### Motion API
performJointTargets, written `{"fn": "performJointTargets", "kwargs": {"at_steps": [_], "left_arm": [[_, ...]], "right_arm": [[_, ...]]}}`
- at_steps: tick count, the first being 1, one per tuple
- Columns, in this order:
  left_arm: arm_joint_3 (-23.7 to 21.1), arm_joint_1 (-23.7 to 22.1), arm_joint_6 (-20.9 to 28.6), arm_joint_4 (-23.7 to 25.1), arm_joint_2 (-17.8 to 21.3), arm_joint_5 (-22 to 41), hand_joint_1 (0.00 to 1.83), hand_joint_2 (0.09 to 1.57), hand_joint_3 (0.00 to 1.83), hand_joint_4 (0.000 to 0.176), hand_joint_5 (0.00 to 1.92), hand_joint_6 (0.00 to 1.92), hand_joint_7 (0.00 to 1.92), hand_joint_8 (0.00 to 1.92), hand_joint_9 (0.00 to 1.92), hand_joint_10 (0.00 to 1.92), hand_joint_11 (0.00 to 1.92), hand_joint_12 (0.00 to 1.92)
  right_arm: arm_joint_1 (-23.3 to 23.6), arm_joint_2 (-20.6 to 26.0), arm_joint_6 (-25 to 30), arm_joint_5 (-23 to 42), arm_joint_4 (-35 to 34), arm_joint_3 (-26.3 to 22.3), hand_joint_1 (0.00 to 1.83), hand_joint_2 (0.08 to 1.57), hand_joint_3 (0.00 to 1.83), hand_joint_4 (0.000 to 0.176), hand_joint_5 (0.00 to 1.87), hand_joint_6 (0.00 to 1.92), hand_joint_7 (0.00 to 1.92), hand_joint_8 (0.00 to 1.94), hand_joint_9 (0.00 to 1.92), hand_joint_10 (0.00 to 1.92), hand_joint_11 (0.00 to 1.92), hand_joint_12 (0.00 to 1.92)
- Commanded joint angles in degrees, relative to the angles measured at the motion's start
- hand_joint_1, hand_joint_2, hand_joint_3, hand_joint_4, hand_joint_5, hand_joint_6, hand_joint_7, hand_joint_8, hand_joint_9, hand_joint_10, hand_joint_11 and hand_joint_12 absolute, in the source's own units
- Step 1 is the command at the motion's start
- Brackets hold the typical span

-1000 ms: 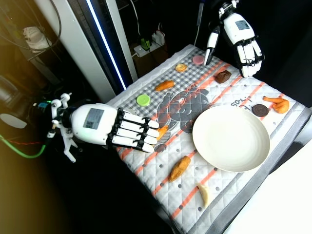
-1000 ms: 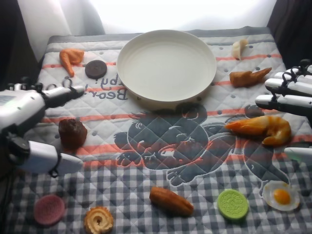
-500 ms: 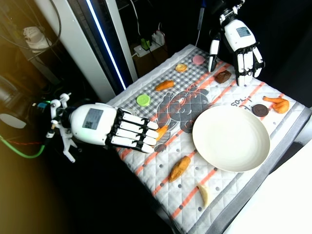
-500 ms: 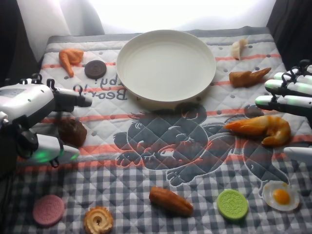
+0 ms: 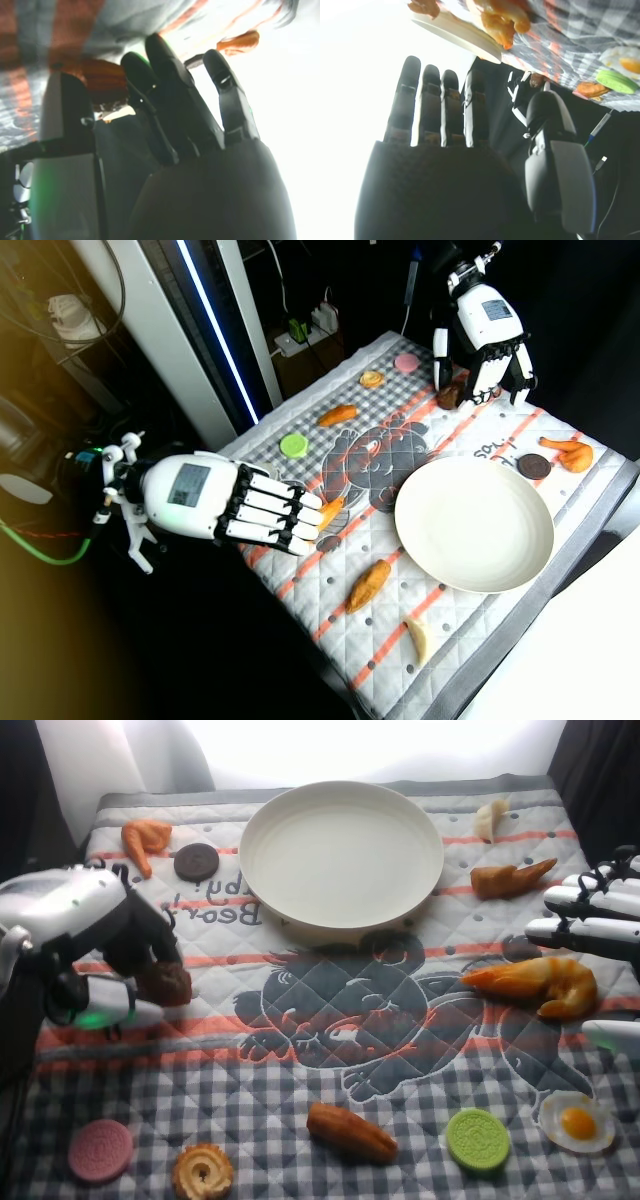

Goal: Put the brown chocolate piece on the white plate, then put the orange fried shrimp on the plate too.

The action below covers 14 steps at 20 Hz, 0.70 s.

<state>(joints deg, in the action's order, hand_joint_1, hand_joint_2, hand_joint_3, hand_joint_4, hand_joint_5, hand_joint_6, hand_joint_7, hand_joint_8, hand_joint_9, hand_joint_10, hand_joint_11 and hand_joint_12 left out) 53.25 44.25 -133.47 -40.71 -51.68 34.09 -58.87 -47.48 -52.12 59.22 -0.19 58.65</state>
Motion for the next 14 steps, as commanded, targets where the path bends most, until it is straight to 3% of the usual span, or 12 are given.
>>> {"fn": "performJointTargets", "kwargs": {"at_steps": [1,4,5,6,9,10,13,14], "left_arm": [[0.52,-1.29,0.31,2.4,-0.28,6.06,1.26,1.05,0.0,0.0,1.1,0.66,1.17,0.78,1.14,0.05,0.19,0.66],[2.52,-6.46,0.31,5.26,-1.81,4.97,1.26,1.05,0.0,0.0,1.08,0.68,1.18,0.77,1.2,0.04,0.19,0.66],[3.51,-8.66,0.31,6.13,-2.77,4.04,1.25,1.05,0.0,0.0,1.06,0.79,1.23,0.63,1.18,0.03,0.19,0.67],[5.17,-11.26,0.31,6.85,-4.31,2.63,1.27,1.03,0.0,0.0,1.09,0.71,1.29,0.53,1.23,0.02,0.2,0.67],[10.97,-16.99,0.31,7.05,-9.8,-2.88,1.26,1.04,0.0,0.0,1.11,0.65,1.23,0.67,1.25,0.02,0.19,0.74],[13.76,-18.53,0.31,6.88,-12.19,-5.32,1.27,1.04,0.0,0.0,1.12,0.61,1.22,0.72,1.27,0.03,0.2,0.76],[19.96,-20.49,0.33,5.36,-17.56,-10.19,1.27,1.03,0.0,0.0,1.12,0.61,1.25,0.64,1.26,0.02,0.21,0.72],[21.83,-20.59,0.32,4.16,-19.08,-11.17,1.27,1.03,0.0,0.0,1.12,0.61,1.24,0.68,1.24,0.01,0.21,0.78]], "right_arm": [[0.09,0.35,0.35,6.52,-0.95,0.03,0.32,1.29,0.0,0.042,0.33,0.0,0.23,0.0,0.24,0.0,0.0,0.75],[0.09,0.35,0.35,6.54,-0.95,0.1,0.34,1.29,0.0,0.045,0.32,0.0,0.24,0.0,0.26,0.0,0.0,0.75],[0.09,0.35,0.35,6.65,-0.95,0.12,0.34,1.29,0.0,0.048,0.31,0.0,0.24,0.0,0.25,0.0,0.0,0.74],[0.09,0.35,0.35,6.88,-0.95,0.17,0.35,1.28,0.0,0.062,0.32,0.0,0.25,0.0,0.26,0.0,0.0,0.76],[0.11,0.26,0.35,7.05,-0.95,0.32,0.39,1.28,0.0,0.072,0.31,0.0,0.25,0.0,0.27,0.0,0.0,0.78],[0.12,0.11,0.35,7.07,-0.94,0.42,0.38,1.28,0.0,0.064,0.31,0.0,0.24,0.0,0.26,0.0,0.0,0.77],[0.46,-0.45,0.35,7.08,-0.94,0.73,0.39,1.28,0.0,0.078,0.3,0.0,0.22,0.0,0.23,0.0,0.0,0.7],[0.64,-0.74,0.35,7.26,-0.94,0.84,0.41,1.28,0.0,0.069,0.31,0.0,0.22,0.0,0.23,0.0,0.0,0.7]]}}
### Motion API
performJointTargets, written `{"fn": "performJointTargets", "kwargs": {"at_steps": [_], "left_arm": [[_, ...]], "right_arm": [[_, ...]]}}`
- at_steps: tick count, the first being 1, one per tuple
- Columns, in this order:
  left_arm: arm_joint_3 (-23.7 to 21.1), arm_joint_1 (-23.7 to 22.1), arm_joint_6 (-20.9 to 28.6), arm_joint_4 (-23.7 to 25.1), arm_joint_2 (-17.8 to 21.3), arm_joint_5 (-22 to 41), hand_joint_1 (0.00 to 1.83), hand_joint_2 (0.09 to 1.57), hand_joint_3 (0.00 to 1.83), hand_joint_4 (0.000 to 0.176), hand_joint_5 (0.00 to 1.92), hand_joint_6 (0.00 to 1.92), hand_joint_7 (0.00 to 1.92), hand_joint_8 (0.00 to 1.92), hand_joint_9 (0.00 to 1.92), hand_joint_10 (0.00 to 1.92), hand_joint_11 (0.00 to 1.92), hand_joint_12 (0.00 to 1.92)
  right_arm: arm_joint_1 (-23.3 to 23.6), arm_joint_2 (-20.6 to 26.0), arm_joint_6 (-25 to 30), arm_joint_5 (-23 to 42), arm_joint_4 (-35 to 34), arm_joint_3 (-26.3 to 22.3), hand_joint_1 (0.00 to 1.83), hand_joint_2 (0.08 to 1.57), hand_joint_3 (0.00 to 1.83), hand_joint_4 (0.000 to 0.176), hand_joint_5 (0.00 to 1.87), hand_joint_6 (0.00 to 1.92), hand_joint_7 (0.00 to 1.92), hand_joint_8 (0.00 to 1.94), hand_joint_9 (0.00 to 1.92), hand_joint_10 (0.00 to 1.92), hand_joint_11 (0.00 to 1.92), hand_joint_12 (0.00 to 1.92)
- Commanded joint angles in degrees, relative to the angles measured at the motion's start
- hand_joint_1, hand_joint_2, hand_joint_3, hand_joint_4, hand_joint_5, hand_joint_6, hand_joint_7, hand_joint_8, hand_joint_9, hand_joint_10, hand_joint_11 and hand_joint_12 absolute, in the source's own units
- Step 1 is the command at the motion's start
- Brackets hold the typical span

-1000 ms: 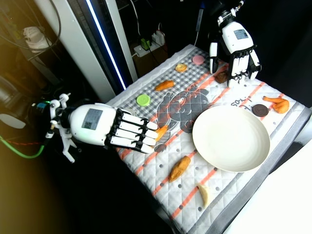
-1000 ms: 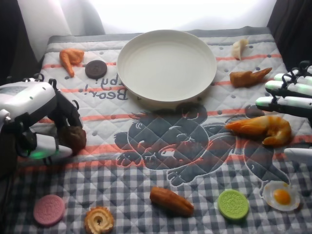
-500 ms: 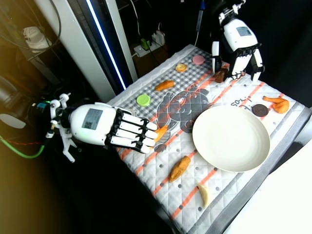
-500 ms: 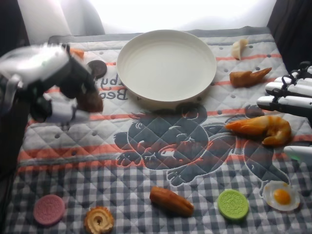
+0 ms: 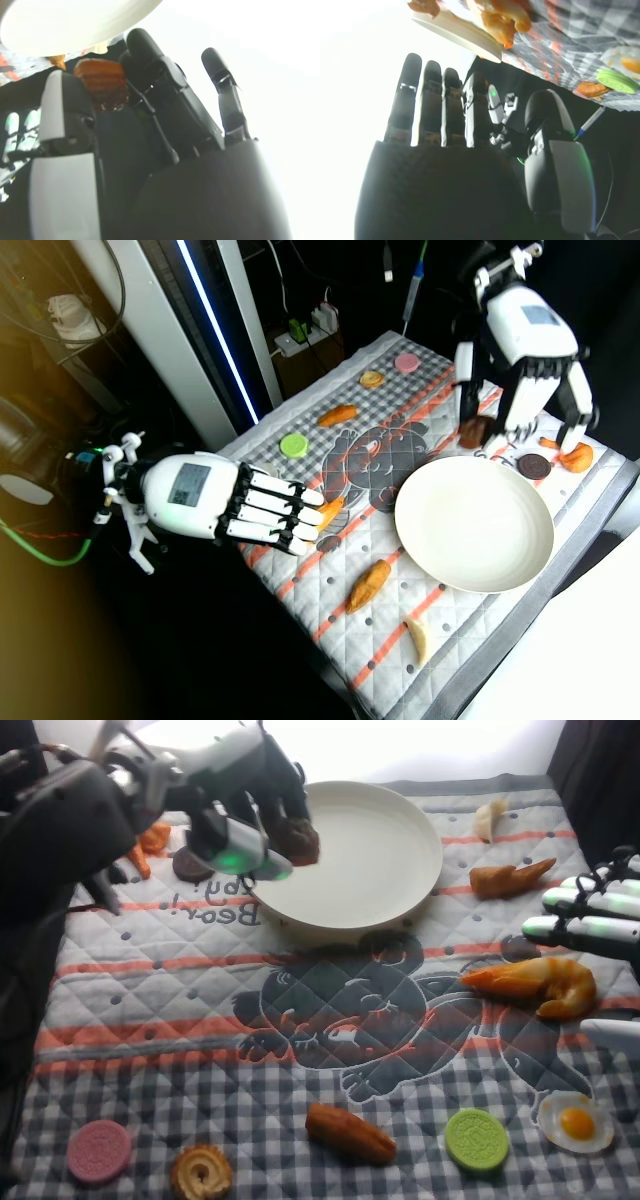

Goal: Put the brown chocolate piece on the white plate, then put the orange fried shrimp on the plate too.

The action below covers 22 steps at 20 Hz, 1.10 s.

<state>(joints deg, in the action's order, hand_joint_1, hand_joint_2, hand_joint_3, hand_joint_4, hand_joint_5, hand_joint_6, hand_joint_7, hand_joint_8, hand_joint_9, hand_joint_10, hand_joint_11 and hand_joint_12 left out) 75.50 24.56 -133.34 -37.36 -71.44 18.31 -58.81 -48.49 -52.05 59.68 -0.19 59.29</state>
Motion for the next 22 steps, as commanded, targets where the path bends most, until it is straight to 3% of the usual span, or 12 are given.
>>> {"fn": "performJointTargets", "kwargs": {"at_steps": [1,4,5,6,8,11,13,14,16,18,21,22], "left_arm": [[1.44,-0.88,0.19,-0.47,-0.81,3.73,1.27,1.03,0.0,0.0,1.17,0.49,1.22,0.75,1.27,0.01,0.24,1.03],[4.1,0.08,0.1,-2.55,-3.0,2.68,1.23,1.13,0.0,0.0,0.97,0.8,0.95,1.22,1.09,0.02,0.13,1.21],[4.11,0.2,0.1,-2.78,-3.03,2.72,1.05,1.07,0.0,0.046,0.76,0.29,0.75,0.58,0.92,0.0,0.09,1.12],[3.8,0.3,0.1,-2.85,-2.99,3.09,0.96,1.01,0.0,0.122,0.57,0.07,0.61,0.21,0.73,0.0,0.04,1.03],[3.17,0.5,0.09,-2.84,-2.63,4.06,0.97,0.94,0.0,0.171,0.27,0.0,0.37,0.01,0.49,0.0,0.0,0.87],[-0.71,1.31,0.18,-1.26,-0.46,7.54,0.91,0.88,0.0,0.176,0.13,0.0,0.23,0.0,0.33,0.0,0.0,0.73],[-4.96,3.31,4.44,3.2,2.18,11.63,0.85,0.87,0.0,0.176,0.11,0.0,0.22,0.0,0.29,0.0,0.0,0.75],[-6.97,4.32,7.06,5.59,3.71,13.6,0.71,0.88,0.0,0.176,0.1,0.0,0.22,0.0,0.3,0.0,0.0,0.82],[-11.19,5.95,11.72,10.48,6.8,17.45,0.69,0.86,0.0,0.176,0.12,0.0,0.2,0.0,0.25,0.0,0.0,0.9],[-15.36,7.93,15.57,14.6,10.21,21.66,0.7,0.9,0.01,0.176,0.11,0.0,0.16,0.0,0.19,0.01,0.0,0.6],[-20.52,10.71,18.29,18.19,14.14,27.17,0.81,0.86,0.0,0.176,0.14,0.01,0.18,0.0,0.19,0.0,0.0,0.57],[-22.09,11.83,18.32,18.58,15.22,29.2,0.77,0.87,0.0,0.176,0.1,0.0,0.18,0.0,0.08,0.0,0.0,0.09]], "right_arm": [[0.83,-0.18,0.28,7.05,-0.94,0.38,0.41,1.28,0.0,0.06,0.32,0.0,0.24,0.01,0.25,0.01,0.0,0.71],[2.16,-1.98,0.28,7.23,-0.94,1.45,0.37,1.27,0.0,0.084,0.32,0.0,0.24,0.0,0.25,0.0,0.0,0.73],[2.39,-2.25,0.28,7.22,-0.95,1.65,0.34,1.28,0.0,0.081,0.32,0.0,0.25,0.0,0.26,0.0,0.0,0.77],[2.71,-2.71,0.28,7.22,-0.96,1.93,0.38,1.26,0.0,0.067,0.31,0.0,0.26,0.0,0.26,0.0,0.0,0.73],[3.14,-3.37,0.28,7.17,-0.97,2.44,0.49,1.25,0.0,0.055,0.31,0.0,0.3,0.0,0.28,0.01,0.0,0.79],[4.04,-4.58,0.28,6.33,-0.99,3.62,0.59,1.23,0.0,0.074,0.36,0.01,0.38,0.01,0.35,0.01,0.0,0.88],[5.02,-5.92,0.28,4.12,-1.02,4.74,0.76,1.19,0.0,0.049,0.44,0.01,0.43,0.01,0.39,0.01,0.0,0.88],[5.53,-6.49,0.28,3.0,-1.0,5.27,0.86,1.17,0.0,0.016,0.5,0.01,0.49,0.01,0.45,0.01,0.07,0.88],[6.39,-7.33,0.28,1.19,-0.99,6.15,0.88,1.14,0.0,0.037,0.56,0.01,0.55,0.0,0.5,0.01,0.13,0.83],[7.15,-7.96,0.28,-0.37,-0.99,6.9,0.85,1.14,0.0,0.014,0.63,0.0,0.63,0.0,0.6,0.01,0.23,0.83],[7.82,-8.7,0.27,-1.92,-1.01,7.73,0.84,1.11,0.0,0.0,0.76,0.0,0.81,0.02,0.8,0.04,0.29,1.03],[7.94,-8.93,0.27,-2.48,-1.02,7.95,0.93,1.1,0.0,0.0,0.86,0.01,0.89,0.02,0.89,0.06,0.37,1.06]]}}
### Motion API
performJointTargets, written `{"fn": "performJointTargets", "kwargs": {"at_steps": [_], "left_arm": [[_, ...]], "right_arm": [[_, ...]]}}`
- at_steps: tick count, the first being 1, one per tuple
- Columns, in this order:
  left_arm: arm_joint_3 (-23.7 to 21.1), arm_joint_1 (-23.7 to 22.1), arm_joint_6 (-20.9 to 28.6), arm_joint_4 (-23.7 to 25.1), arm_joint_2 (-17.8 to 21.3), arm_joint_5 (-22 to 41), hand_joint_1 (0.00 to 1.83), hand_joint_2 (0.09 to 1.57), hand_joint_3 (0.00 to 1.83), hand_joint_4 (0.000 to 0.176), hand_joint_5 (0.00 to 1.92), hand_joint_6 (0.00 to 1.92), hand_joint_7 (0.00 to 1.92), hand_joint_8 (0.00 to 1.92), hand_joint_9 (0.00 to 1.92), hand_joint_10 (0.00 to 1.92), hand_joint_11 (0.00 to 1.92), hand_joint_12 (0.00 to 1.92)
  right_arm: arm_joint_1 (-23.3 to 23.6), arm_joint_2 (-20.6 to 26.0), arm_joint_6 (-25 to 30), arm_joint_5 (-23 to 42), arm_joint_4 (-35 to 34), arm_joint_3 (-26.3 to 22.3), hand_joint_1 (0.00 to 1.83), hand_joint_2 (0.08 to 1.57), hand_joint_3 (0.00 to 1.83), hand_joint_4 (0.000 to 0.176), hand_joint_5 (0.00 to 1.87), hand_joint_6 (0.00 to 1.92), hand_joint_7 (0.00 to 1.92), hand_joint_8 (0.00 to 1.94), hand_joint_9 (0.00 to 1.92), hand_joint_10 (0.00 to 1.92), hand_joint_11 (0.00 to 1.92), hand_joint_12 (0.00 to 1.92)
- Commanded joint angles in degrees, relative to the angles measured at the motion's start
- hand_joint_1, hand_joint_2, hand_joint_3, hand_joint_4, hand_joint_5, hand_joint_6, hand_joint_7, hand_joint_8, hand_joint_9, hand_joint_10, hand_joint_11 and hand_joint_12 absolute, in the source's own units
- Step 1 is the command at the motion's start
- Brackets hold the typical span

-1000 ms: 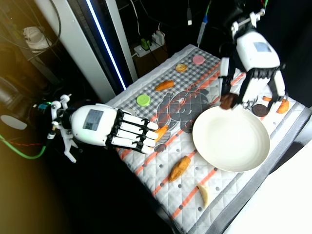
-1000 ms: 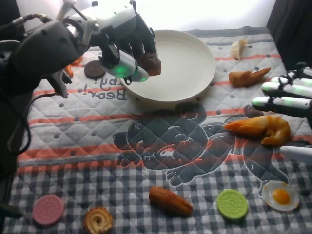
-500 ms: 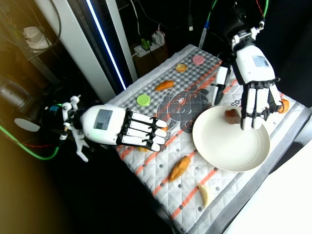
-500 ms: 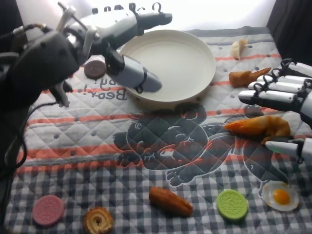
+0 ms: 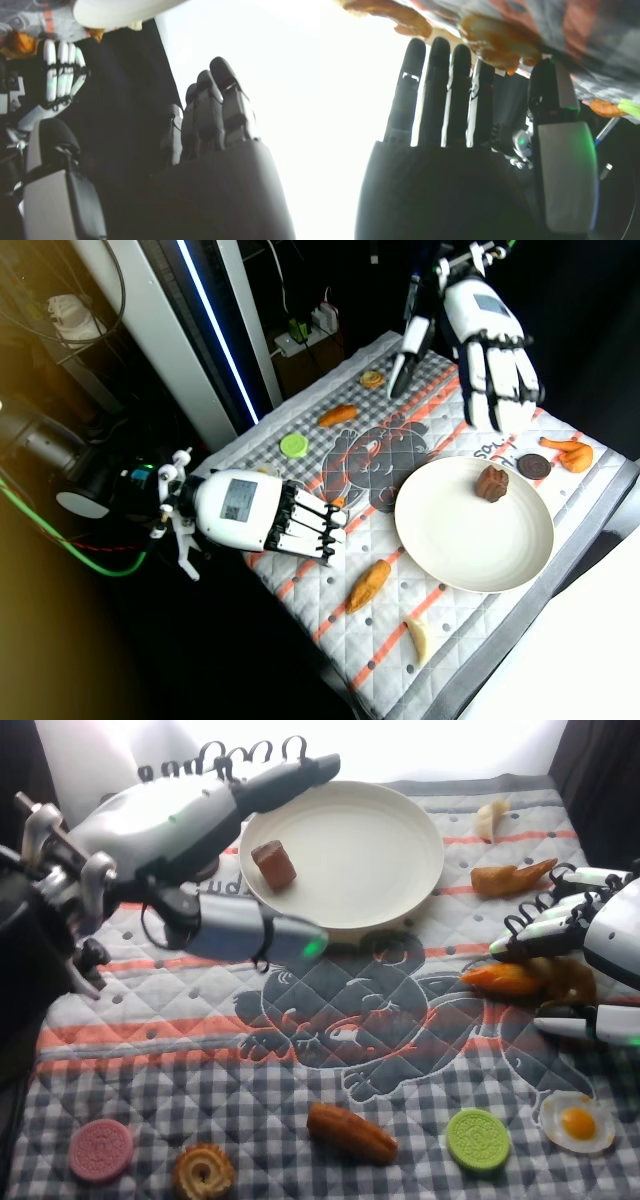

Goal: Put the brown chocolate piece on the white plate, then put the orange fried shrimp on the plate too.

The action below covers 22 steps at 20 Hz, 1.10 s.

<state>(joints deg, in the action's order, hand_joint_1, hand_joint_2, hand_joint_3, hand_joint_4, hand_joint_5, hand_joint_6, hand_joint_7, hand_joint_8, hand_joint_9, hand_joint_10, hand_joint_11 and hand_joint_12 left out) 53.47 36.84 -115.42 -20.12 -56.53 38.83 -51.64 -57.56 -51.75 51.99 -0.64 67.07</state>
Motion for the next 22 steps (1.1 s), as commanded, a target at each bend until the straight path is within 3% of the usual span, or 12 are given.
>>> {"fn": "performJointTargets", "kwargs": {"at_steps": [1,2,3,4,5,7,10,13,16,18,20,22], "left_arm": [[-0.55,-0.03,0.4,1.35,0.62,9.46,0.77,0.87,0.0,0.176,0.1,0.0,0.18,0.0,0.08,0.0,0.0,0.09],[-0.92,0.36,0.41,1.3,0.85,10.1,0.87,0.84,0.01,0.171,0.15,0.0,0.2,0.0,0.12,0.0,0.0,0.47],[-1.22,0.73,0.43,1.01,1.04,10.57,0.87,0.84,0.01,0.171,0.15,0.0,0.2,0.0,0.12,0.0,0.0,0.47],[-1.42,1.03,0.5,0.7,1.17,10.87,0.94,0.84,0.01,0.164,0.16,0.0,0.18,0.0,0.14,0.0,0.0,0.56],[-1.64,1.43,0.89,0.43,1.38,11.18,0.95,0.84,0.0,0.159,0.15,0.01,0.18,0.0,0.15,0.01,0.0,0.64],[-1.9,2.96,5.69,0.67,2.34,12.23,0.99,0.83,0.0,0.154,0.13,0.0,0.19,0.0,0.16,0.01,0.0,0.67],[-1.9,5.91,15.41,1.01,4.39,14.72,0.98,0.84,0.0,0.121,0.16,0.01,0.19,0.0,0.19,0.01,0.0,0.69],[-1.91,8.92,24.88,1.86,6.62,16.9,0.87,0.86,0.0,0.12,0.18,0.0,0.22,0.0,0.23,0.01,0.0,0.87],[-2.99,10.87,27.08,2.56,8.54,17.86,0.88,0.84,0.0,0.131,0.18,0.0,0.22,0.0,0.23,0.0,0.0,0.87],[-4.71,12.5,27.08,2.83,10.45,18.88,0.94,0.81,0.0,0.121,0.19,0.0,0.23,0.0,0.23,0.0,0.0,0.87],[-5.66,13.45,27.09,2.87,11.34,20.44,0.88,0.84,0.0,0.143,0.19,0.0,0.23,0.0,0.23,0.0,0.0,0.87],[-5.75,13.59,27.52,3.0,11.41,20.88,0.88,0.84,0.0,0.139,0.19,0.0,0.24,0.0,0.24,0.01,0.0,0.97]], "right_arm": [[0.79,0.01,-0.03,4.97,-0.57,0.27,0.93,1.1,0.0,0.0,0.86,0.01,0.89,0.02,0.89,0.06,0.37,1.06],[0.79,-0.1,-0.03,4.78,-0.57,0.32,1.2,1.15,0.0,0.0,0.88,0.91,0.99,0.96,1.07,0.18,0.56,1.33],[0.79,-0.22,-0.03,4.59,-0.57,0.36,1.2,1.15,0.0,0.0,0.88,0.91,0.99,0.96,1.07,0.18,0.56,1.33],[0.79,-0.29,-0.03,4.52,-0.57,0.39,1.22,1.15,0.0,0.0,0.87,0.97,0.96,1.14,1.06,0.44,0.71,1.37],[0.79,-0.33,-0.04,4.49,-0.56,0.41,1.34,1.12,0.0,0.0,0.88,0.95,0.98,1.03,0.98,1.06,0.74,1.36],[0.92,-0.32,-0.04,4.5,-0.55,0.42,1.36,1.13,0.0,0.0,0.89,1.04,0.97,1.0,0.9,1.25,0.72,1.39],[1.73,0.08,-0.04,4.8,-0.5,0.35,1.24,1.14,0.0,0.0,0.89,1.07,0.96,1.1,0.87,1.19,0.75,1.56],[3.03,1.1,-0.04,6.92,-0.04,-0.18,1.21,1.14,0.0,0.012,0.9,1.08,0.96,1.11,0.84,1.27,0.71,1.73],[6.43,1.35,-0.21,7.49,1.43,0.15,1.22,1.14,0.0,0.0,0.88,1.03,0.97,1.19,0.85,1.35,0.71,1.78],[9.58,0.46,-0.91,7.23,1.94,1.19,1.22,1.13,0.0,0.0,0.91,1.03,1.01,1.08,0.83,1.21,0.57,1.54],[13.28,-1.23,-1.93,6.24,1.94,2.67,1.23,1.11,0.0,0.0,0.92,1.04,1.05,0.98,0.9,1.24,0.78,1.63],[17.86,-4.37,-3.22,3.99,1.95,5.27,1.24,1.11,0.0,0.0,0.9,1.04,1.09,0.94,0.96,1.16,0.77,1.54]]}}
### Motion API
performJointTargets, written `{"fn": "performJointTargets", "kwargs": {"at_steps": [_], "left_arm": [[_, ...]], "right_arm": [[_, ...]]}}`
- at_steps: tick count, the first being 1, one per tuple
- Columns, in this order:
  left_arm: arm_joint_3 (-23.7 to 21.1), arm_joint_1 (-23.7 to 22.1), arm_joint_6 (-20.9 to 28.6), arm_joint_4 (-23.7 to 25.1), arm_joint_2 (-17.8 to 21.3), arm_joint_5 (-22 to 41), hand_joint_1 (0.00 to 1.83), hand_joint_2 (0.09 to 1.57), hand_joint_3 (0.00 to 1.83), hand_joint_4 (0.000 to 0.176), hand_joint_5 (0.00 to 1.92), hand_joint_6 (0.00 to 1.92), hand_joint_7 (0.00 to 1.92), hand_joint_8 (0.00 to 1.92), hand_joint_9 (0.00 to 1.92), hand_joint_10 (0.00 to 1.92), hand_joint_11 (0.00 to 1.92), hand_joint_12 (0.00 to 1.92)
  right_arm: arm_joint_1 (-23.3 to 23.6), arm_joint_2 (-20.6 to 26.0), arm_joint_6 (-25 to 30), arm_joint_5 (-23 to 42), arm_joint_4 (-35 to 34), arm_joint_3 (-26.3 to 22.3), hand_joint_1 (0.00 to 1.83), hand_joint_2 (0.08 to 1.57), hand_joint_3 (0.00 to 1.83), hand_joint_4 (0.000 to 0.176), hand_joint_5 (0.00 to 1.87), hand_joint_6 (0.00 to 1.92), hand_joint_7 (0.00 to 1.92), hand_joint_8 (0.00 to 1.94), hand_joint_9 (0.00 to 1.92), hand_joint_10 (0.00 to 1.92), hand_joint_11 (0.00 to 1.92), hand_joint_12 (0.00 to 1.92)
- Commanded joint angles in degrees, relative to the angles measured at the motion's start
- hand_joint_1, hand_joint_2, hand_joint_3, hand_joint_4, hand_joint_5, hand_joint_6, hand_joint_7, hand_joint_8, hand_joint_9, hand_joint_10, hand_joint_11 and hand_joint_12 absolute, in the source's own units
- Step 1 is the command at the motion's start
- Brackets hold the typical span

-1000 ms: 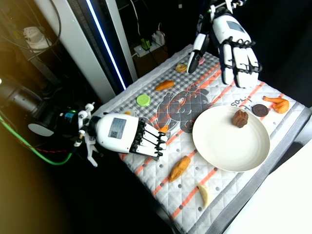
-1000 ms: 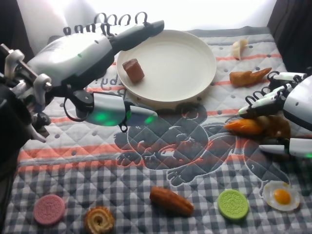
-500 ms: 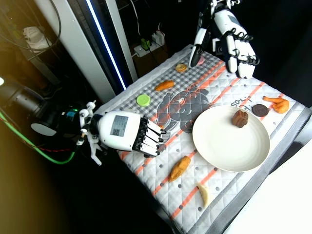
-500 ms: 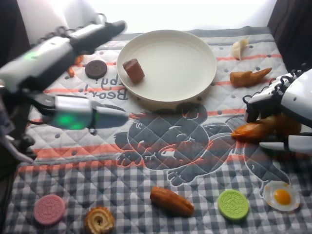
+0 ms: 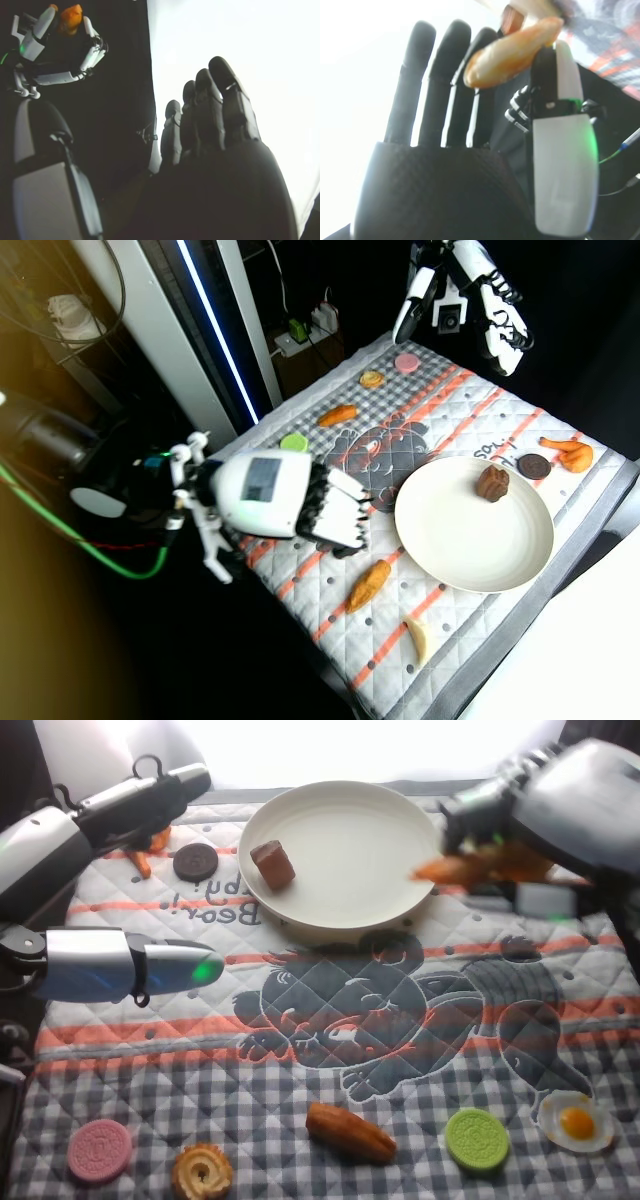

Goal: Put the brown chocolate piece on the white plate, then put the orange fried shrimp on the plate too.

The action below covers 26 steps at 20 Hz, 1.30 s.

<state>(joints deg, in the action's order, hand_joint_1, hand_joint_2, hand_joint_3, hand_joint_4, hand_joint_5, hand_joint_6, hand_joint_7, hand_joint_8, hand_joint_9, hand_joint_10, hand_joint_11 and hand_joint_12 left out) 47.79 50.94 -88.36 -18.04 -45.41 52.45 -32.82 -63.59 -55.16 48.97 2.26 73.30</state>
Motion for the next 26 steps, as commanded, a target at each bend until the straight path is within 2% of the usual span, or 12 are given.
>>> {"fn": "performJointTargets", "kwargs": {"at_steps": [1,4,7,8,9,11,13,14,16,18,21,26], "left_arm": [[-0.05,-0.52,0.59,1.12,0.28,7.33,0.89,0.84,0.0,0.132,0.2,0.0,0.24,0.0,0.23,0.0,0.0,0.93],[0.33,-0.72,0.89,1.18,0.05,7.3,0.89,0.84,0.0,0.122,0.19,0.0,0.23,0.0,0.23,0.0,0.0,0.9],[3.46,-1.19,8.68,3.0,-1.9,5.89,0.87,0.84,0.0,0.112,0.18,0.0,0.2,0.0,0.19,0.01,0.0,0.62],[4.73,-1.19,12.59,3.81,-2.55,5.48,0.87,0.85,0.0,0.102,0.17,0.0,0.17,0.0,0.16,0.01,0.0,0.52],[6.04,-1.14,16.51,4.49,-3.24,5.37,0.85,0.86,0.0,0.098,0.16,0.0,0.17,0.0,0.15,0.0,0.0,0.47],[7.47,-0.76,21.21,5.0,-3.87,5.92,0.84,0.86,0.0,0.082,0.17,0.0,0.17,0.0,0.14,0.0,0.0,0.43],[7.8,-0.27,22.54,4.77,-3.59,6.74,0.82,0.86,0.0,0.067,0.18,0.0,0.17,0.0,0.13,0.0,0.0,0.4],[8.11,0.02,23.41,4.38,-3.28,7.47,0.81,0.85,0.0,0.063,0.18,0.0,0.18,0.0,0.16,0.01,0.0,0.53],[9.25,0.49,27.03,4.15,-3.07,9.54,0.82,0.85,0.0,0.073,0.16,0.0,0.19,0.0,0.2,0.02,0.0,0.64],[10.73,0.81,30.99,4.34,-2.49,11.31,0.77,0.87,0.0,0.113,0.14,0.0,0.22,0.01,0.22,0.01,0.0,0.61],[11.17,2.81,35.63,3.62,-1.12,17.86,0.69,0.89,0.01,0.141,0.05,0.0,0.13,0.0,0.16,0.0,0.0,0.23],[11.32,10.24,46.98,1.73,-1.53,29.49,0.66,0.87,0.0,0.176,0.05,0.01,0.06,0.0,0.11,0.0,0.0,0.22]], "right_arm": [[2.09,-0.61,-0.57,4.67,-0.54,1.0,1.24,1.1,0.0,0.0,0.91,1.12,1.14,0.73,0.84,0.66,0.21,1.36],[7.95,-6.07,-1.73,-1.86,0.94,5.32,1.37,1.09,0.0,0.0,0.9,1.13,1.06,0.81,0.98,1.02,0.71,1.19],[9.88,-10.75,-2.27,-7.6,0.89,9.99,1.28,1.08,0.0,0.0,0.95,0.89,1.15,0.91,1.23,1.08,1.09,1.48],[10.09,-11.6,-2.27,-8.86,0.86,10.93,1.22,1.14,0.01,0.0,0.82,1.11,1.02,1.06,0.93,0.91,0.76,1.39],[10.13,-12.11,-2.27,-9.72,0.65,11.48,0.92,1.07,0.0,0.0,0.56,0.41,0.64,0.58,0.65,0.63,0.44,1.24],[10.13,-12.32,-2.27,-10.28,0.62,11.64,0.63,0.96,0.0,0.047,0.19,0.02,0.36,0.05,0.39,0.13,0.04,1.13],[10.12,-12.3,-2.27,-10.15,0.61,11.01,0.49,0.94,0.0,0.115,0.01,0.0,0.15,0.0,0.22,0.01,0.0,0.73],[10.12,-12.28,-2.27,-9.28,0.57,10.17,0.46,0.94,0.0,0.122,0.0,0.0,0.09,0.01,0.15,0.0,0.0,0.58],[10.09,-9.08,-2.27,-6.63,0.49,7.57,0.45,0.93,0.0,0.155,0.0,0.0,0.02,0.0,0.09,0.0,0.0,0.55],[6.87,-4.21,-2.27,-0.44,-1.32,3.56,0.41,0.94,0.0,0.171,0.0,0.0,0.01,0.0,0.0,0.0,0.0,0.03],[-0.09,3.6,-2.21,12.22,-3.17,-3.37,0.38,0.91,0.0,0.176,0.0,0.0,0.05,0.01,0.0,0.0,0.01,0.0],[-10.03,10.94,-2.17,27.06,-4.98,-11.21,0.42,0.97,0.01,0.176,0.02,0.01,0.06,0.01,0.0,0.0,0.0,0.0]]}}
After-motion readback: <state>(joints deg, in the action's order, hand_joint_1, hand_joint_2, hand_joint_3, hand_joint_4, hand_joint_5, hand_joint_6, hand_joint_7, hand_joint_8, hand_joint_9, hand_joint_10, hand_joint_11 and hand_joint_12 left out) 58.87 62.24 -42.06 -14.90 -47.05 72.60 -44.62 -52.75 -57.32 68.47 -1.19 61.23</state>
